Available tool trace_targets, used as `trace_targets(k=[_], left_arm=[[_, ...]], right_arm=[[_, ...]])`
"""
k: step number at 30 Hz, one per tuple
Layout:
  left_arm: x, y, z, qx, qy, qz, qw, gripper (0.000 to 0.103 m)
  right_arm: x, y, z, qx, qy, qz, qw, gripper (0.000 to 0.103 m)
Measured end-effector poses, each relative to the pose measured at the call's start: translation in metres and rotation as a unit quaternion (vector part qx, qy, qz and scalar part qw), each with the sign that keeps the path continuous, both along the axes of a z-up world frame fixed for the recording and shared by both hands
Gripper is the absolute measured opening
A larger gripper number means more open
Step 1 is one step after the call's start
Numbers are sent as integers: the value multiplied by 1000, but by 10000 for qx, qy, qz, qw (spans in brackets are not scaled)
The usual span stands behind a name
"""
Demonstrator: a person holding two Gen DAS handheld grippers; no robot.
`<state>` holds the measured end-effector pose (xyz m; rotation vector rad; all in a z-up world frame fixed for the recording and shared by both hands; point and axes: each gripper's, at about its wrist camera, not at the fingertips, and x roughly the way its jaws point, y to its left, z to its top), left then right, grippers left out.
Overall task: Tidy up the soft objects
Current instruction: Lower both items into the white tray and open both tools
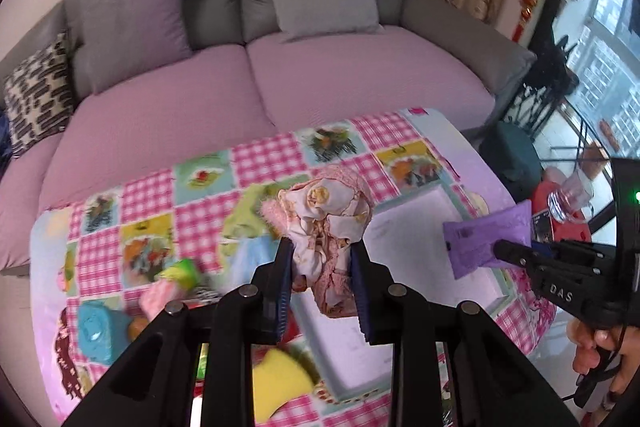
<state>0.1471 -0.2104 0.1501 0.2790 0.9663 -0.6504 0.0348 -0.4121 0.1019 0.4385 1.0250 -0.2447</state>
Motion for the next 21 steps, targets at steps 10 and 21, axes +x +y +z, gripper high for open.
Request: trace_targets(k=[10,21], left_arm=[[15,-50,-92,510,577,-300,9966,28],[31,-71,-162,932,845,-337,9915,29]], right_arm=[[30,-18,-73,270,554,-32,9981,14],[61,-30,-110,488,716,57,9962,18]])
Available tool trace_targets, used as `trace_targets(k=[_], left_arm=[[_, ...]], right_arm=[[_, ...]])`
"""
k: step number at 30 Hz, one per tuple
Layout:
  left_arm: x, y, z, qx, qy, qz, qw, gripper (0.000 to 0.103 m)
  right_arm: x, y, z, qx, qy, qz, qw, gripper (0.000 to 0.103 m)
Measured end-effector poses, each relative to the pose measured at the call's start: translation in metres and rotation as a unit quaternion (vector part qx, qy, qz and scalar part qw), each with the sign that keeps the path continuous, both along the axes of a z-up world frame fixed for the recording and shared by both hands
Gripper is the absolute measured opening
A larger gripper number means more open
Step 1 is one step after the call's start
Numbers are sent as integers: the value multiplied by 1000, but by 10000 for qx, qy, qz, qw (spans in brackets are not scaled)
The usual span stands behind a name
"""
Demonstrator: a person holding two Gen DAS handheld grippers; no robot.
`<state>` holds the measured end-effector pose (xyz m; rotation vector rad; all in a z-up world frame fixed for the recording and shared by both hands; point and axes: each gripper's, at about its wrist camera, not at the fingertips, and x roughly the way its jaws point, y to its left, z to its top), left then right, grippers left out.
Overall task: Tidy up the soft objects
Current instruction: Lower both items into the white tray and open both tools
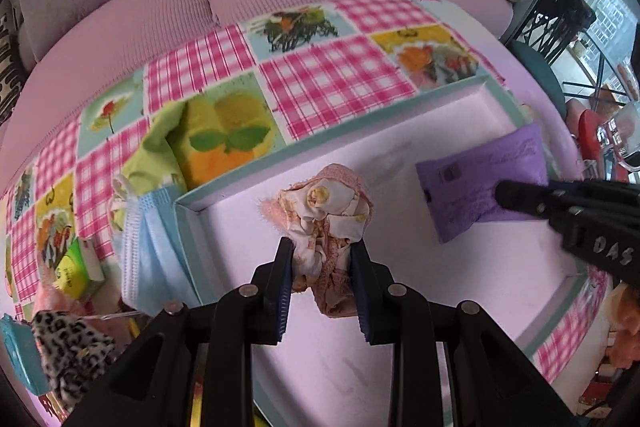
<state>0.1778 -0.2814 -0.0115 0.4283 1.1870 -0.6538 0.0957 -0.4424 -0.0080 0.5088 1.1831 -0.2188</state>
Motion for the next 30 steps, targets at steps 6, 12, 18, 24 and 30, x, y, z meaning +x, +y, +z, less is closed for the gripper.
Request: trace_targets(k=[6,12,18,24,30], left_arm=[[7,4,-6,58,38,117,9999,36],[8,7,-2,54,-40,182,9998,51],[9,14,5,53,-147,421,9990,66],[10,23,14,72,-313,680,9972,83],[7,37,30,54,-382,910,9951,87]], right_arm=[[6,-4,-1,-94,88,53,9999,29],[2,-3,-2,-208,205,62,9996,46],[-2,-1,-1,-306,268,110,9991,62],[-12,4,0,-389,328,148,9986,72],[-23,17,7,-498,363,254,9978,81]])
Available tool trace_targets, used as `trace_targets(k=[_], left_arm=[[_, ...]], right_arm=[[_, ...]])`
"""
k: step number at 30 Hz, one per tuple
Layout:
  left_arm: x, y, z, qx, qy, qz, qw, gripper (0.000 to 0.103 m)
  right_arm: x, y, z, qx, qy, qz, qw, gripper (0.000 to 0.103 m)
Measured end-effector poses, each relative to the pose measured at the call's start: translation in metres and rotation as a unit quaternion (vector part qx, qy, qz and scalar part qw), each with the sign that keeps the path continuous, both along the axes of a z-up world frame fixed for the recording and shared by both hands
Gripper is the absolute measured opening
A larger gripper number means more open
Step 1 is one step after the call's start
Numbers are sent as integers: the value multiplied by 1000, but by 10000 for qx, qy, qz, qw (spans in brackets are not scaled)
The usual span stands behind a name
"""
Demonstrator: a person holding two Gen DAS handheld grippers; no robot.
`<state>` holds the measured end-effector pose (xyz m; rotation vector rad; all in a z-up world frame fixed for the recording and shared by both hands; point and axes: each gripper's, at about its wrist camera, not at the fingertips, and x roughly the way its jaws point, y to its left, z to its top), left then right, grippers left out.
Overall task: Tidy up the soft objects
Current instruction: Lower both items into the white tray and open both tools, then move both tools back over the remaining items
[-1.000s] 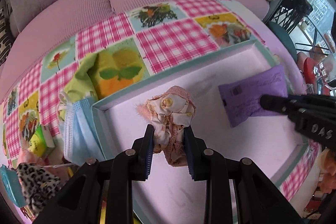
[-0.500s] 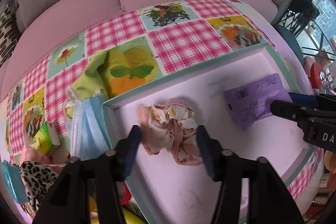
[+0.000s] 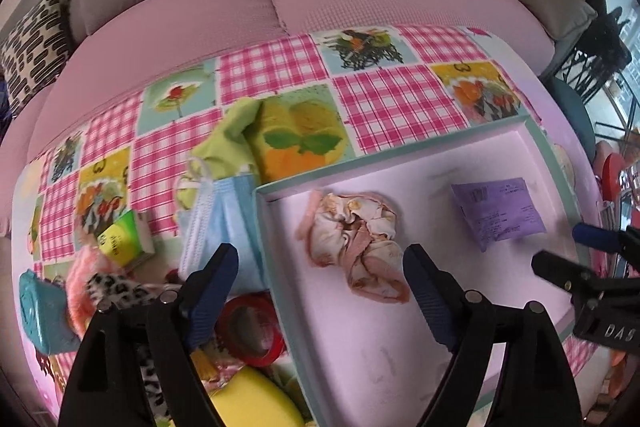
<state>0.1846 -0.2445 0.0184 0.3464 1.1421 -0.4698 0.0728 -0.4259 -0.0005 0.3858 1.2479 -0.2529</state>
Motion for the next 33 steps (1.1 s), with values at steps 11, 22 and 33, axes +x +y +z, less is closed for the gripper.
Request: trace_targets(k=[11,22,33], left_arm=[[-21,37,45,-238,-218,227,9992,89],[-37,124,80,-548,-499,620,9953,94],[-53,233,101,-685,-847,1076,9882,94]], right_arm=[[-24,37,19,-140,16,144,9998,103],[-38,97,56,-543,-315,341,9974,103],[-46,165,73,-667,-518,779,9934,103]])
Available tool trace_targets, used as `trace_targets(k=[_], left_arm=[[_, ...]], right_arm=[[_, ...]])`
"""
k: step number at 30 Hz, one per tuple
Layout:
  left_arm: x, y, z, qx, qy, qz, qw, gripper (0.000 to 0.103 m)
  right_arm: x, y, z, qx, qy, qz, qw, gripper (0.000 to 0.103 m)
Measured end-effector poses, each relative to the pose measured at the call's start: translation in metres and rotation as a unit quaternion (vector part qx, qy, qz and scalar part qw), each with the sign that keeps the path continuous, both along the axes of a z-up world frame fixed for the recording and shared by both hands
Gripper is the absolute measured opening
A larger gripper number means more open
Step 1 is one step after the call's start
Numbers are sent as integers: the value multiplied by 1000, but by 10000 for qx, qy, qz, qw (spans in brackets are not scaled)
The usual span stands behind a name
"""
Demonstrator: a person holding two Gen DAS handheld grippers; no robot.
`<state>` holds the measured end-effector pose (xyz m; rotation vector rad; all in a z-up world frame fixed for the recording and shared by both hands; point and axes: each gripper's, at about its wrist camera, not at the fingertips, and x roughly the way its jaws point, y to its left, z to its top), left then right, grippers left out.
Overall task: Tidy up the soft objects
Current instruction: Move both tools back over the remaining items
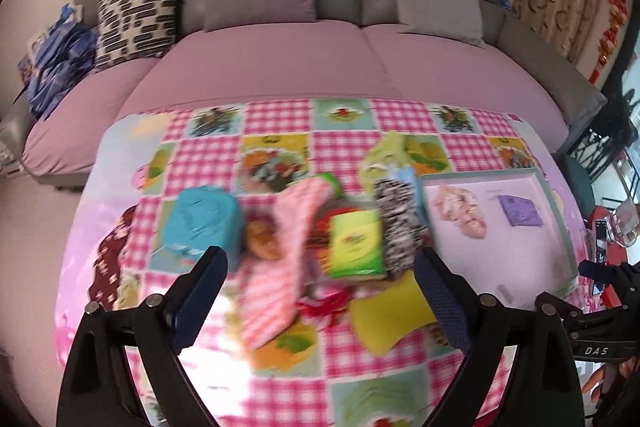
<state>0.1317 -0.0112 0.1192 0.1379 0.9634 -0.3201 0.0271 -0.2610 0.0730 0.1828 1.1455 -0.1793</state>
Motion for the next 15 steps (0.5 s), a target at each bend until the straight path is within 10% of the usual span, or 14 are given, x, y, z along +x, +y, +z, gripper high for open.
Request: trace_targets(k=[15], left_arm=[[6,112,-16,-6,358,862,9956,94]], right_arm=[[32,91,8,431,-222,696,9964,103]])
